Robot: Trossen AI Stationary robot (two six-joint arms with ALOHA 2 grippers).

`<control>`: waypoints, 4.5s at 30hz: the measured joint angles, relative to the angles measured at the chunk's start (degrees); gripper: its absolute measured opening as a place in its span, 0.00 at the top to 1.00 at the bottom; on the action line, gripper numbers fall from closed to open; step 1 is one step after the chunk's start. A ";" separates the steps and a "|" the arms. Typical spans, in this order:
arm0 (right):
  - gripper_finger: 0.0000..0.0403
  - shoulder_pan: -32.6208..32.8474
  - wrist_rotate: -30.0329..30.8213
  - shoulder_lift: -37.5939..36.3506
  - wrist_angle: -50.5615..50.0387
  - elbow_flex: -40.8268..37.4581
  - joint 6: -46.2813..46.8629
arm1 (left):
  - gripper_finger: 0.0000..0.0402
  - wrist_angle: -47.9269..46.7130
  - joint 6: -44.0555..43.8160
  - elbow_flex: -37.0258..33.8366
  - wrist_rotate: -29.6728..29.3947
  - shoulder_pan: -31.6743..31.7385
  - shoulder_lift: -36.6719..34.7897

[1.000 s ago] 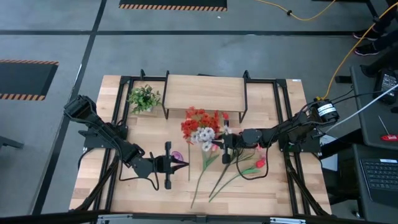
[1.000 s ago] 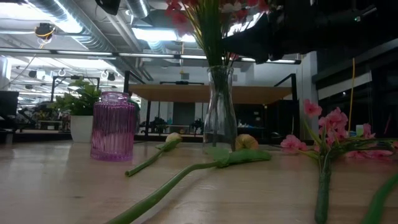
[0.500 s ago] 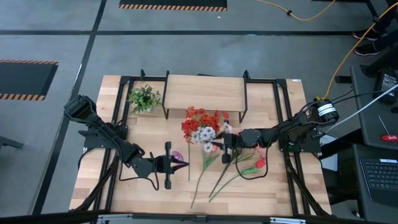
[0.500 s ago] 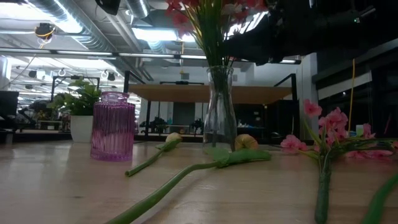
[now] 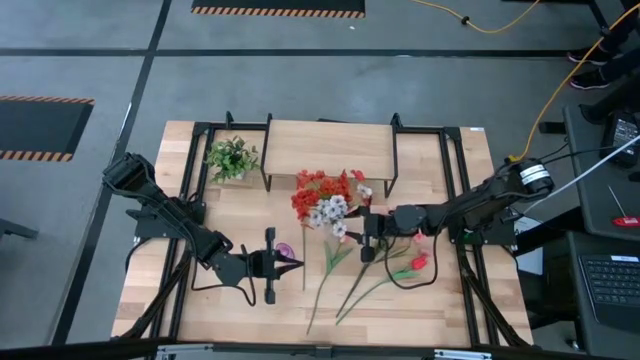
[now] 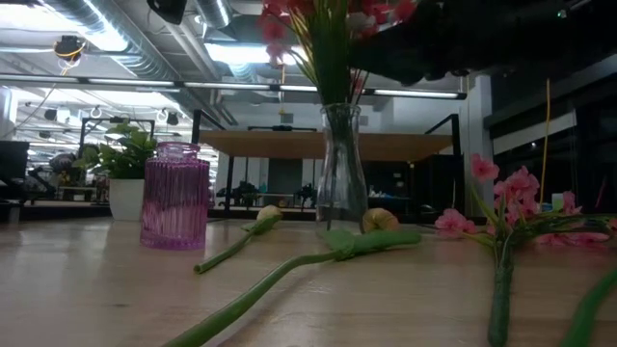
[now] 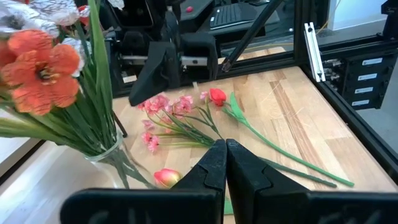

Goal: Pick and place flowers into a vace then onto a shelf
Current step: Put the white flowers into the transparent vase, then put the transparent vase with flowers on the shelf

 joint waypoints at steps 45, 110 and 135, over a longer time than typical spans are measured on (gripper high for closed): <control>0.57 8.80 9.21 -12.87 -24.62 0.00 5.26 | 0.99 -0.62 -0.42 -0.02 -0.24 0.00 0.00; 0.57 -7.21 -8.52 -13.60 -0.68 -15.47 9.41 | 0.99 7.69 -2.93 -27.45 13.29 17.14 -25.57; 0.96 -7.21 -7.90 -13.60 -0.64 -15.47 5.86 | 0.99 7.64 -5.44 -27.43 14.40 17.30 -25.57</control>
